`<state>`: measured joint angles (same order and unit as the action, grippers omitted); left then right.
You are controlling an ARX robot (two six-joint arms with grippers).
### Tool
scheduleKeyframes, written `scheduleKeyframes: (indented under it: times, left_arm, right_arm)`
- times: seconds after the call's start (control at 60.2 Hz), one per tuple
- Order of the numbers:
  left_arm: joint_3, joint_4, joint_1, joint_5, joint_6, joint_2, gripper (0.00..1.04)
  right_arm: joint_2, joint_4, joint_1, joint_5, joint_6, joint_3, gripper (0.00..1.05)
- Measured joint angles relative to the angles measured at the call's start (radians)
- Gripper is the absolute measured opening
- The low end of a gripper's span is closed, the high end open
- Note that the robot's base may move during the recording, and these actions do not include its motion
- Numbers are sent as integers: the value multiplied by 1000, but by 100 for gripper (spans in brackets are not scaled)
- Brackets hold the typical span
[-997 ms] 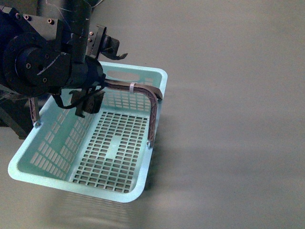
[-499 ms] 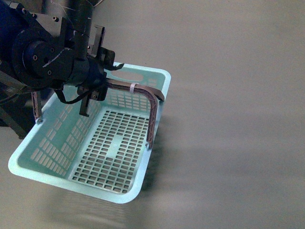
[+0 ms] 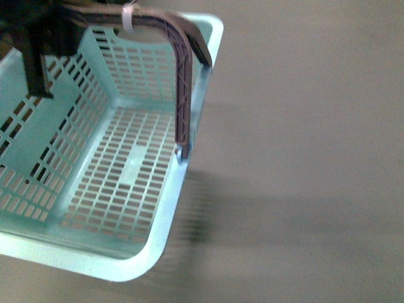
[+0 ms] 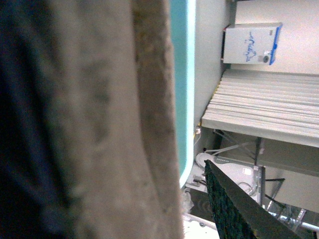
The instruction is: Pick lemon and mango into basket
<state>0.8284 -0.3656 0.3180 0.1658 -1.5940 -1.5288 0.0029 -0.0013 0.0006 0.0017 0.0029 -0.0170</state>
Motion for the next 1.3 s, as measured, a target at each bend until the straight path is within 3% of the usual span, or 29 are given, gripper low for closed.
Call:
scheduleKeyframes:
  times: [0.382, 1.297]
  left_arm:
    - [7, 145, 76, 102, 13, 286, 29]
    - [11, 150, 84, 103, 26, 302, 29]
  right_arm:
    - [0, 0, 0, 0, 0, 0, 96]
    - [0, 0, 0, -1, 0, 0, 96]
